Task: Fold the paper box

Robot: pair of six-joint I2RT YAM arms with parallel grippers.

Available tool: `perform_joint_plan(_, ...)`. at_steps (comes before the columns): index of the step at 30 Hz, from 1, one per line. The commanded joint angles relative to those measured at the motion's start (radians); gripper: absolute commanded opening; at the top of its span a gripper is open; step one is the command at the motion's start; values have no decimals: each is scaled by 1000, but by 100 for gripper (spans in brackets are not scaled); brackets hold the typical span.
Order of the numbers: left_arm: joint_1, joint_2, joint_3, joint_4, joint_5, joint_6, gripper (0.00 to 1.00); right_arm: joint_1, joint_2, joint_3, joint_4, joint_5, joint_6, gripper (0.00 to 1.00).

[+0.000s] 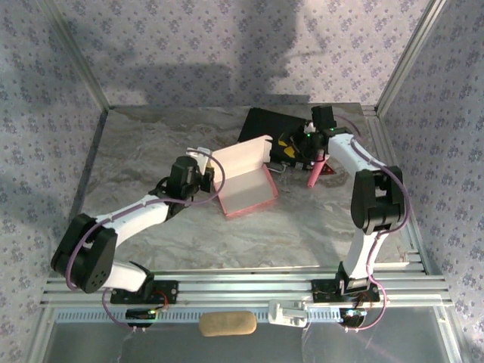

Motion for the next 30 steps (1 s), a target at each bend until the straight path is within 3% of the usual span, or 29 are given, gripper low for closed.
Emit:
perform_joint_plan(1,-1,20,46,-21,65,48,2,16,19,-15,4,-86,44,40)
perform_joint_plan(7,-1,33,34,4,66,42,2,18,35,-41,47,-82,94,39)
perform_joint_plan(13,2,23,31,-2,69,44,2,-32,17,-82,109,-36,145,27)
perform_joint_plan(22,2,41,56,-9,59,37,2,8,129,29,144,-89,262,31)
perform_joint_plan(30,3,53,57,4,62,29,2,35,156,22,211,-122,328,33)
